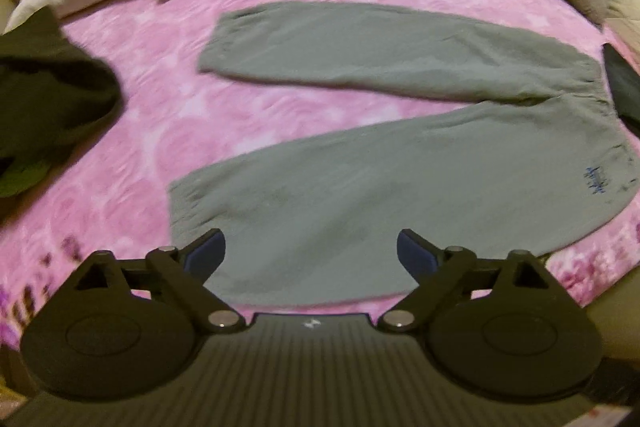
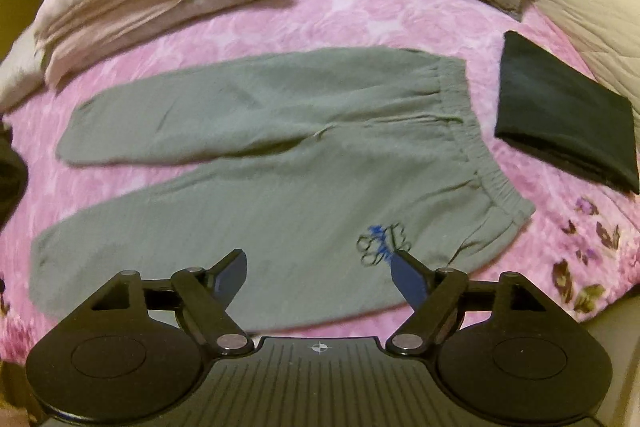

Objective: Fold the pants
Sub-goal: 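Release the sweatpants and pull both grippers back from the bed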

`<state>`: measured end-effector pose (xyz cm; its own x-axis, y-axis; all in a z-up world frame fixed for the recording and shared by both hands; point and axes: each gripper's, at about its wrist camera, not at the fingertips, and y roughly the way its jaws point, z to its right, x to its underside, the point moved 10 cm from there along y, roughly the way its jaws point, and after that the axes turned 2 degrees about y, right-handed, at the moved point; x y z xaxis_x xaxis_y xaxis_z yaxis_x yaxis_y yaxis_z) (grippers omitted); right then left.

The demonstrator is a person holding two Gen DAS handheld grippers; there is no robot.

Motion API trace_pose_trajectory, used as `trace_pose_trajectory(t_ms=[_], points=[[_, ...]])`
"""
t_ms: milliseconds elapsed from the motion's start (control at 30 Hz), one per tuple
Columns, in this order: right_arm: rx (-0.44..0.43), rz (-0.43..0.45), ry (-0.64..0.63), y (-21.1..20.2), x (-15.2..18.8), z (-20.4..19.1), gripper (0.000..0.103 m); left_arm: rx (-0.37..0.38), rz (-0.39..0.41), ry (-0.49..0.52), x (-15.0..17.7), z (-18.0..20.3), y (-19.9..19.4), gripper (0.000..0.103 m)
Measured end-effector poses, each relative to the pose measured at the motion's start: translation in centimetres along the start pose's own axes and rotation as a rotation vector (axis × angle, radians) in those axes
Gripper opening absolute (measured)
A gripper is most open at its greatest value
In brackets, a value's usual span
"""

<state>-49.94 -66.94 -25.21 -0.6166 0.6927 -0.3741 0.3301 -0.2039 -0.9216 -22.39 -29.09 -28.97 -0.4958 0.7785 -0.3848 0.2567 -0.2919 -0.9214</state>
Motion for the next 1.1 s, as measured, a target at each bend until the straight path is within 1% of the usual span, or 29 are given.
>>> trace_pose_trajectory(t_ms=[100, 200, 300, 367, 400, 500, 667, 767, 900, 1100], points=[[0.013, -0.028, -0.048, 0.0, 0.8, -0.7, 0.078, -0.025, -0.007, -0.03, 1.8, -1.5, -0.8, 0.096], [0.027, -0.052, -0.097, 0.0, 1.5, -1.1, 0.079, -0.044, -0.017, -0.065, 3.6, -1.9, -1.5, 0.097], [0.048, -0.066, -0.152, 0.0, 2.1, -1.1, 0.08, -0.055, -0.027, -0.1, 5.1, -1.2, -2.3, 0.098], [0.051, -0.063, -0.159, -0.4, 2.2, -0.6, 0.08, -0.049, -0.018, -0.12, 5.4, -0.3, -3.1, 0.099], [0.05, -0.059, -0.159, -0.6, 2.3, -0.4, 0.08, -0.046, -0.01, -0.123, 5.5, 0.2, -3.3, 0.102], [0.044, -0.055, -0.159, -1.2, 2.3, 0.4, 0.081, -0.047, -0.004, -0.115, 5.2, 1.9, -3.7, 0.102], [0.038, -0.05, -0.154, -1.8, 2.4, 1.5, 0.082, -0.032, 0.027, -0.082, 3.8, 4.9, -4.3, 0.102], [0.031, -0.046, -0.144, -2.1, 2.4, 2.2, 0.082, -0.036, 0.028, -0.062, 3.3, 6.0, -4.4, 0.102], [0.025, -0.043, -0.126, -2.2, 2.5, 3.3, 0.082, -0.041, 0.03, -0.033, 3.0, 7.0, -4.5, 0.102], [0.011, -0.044, -0.117, -1.9, 2.3, 3.9, 0.082, -0.049, 0.032, -0.029, 2.7, 7.3, -4.8, 0.102]])
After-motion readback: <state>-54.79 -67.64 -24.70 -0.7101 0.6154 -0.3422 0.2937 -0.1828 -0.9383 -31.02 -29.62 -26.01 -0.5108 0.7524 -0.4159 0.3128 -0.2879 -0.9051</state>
